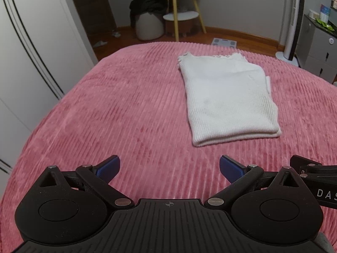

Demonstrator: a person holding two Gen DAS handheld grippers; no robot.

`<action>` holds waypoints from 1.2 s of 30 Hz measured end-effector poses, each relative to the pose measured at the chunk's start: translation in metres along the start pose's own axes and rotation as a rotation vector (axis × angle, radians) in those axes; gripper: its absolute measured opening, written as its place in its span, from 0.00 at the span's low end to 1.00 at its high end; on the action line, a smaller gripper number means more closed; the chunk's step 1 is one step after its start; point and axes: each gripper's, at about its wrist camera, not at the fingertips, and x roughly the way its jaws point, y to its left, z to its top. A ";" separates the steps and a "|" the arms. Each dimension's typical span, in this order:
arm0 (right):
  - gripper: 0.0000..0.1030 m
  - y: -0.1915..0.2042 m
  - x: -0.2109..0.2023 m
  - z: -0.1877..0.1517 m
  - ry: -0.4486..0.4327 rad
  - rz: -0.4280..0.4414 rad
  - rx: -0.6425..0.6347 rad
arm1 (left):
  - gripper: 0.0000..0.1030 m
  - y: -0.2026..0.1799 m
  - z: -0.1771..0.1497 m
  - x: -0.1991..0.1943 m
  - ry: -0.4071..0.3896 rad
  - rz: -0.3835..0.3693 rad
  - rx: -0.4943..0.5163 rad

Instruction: Fold small clothes

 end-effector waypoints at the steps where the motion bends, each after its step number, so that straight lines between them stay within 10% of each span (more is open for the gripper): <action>1: 0.96 0.000 0.000 0.000 -0.001 0.002 0.000 | 1.00 -0.001 0.000 0.000 -0.001 -0.002 0.003; 36: 0.96 -0.004 0.007 0.006 -0.006 0.007 0.007 | 1.00 -0.010 0.006 0.008 0.003 -0.017 0.024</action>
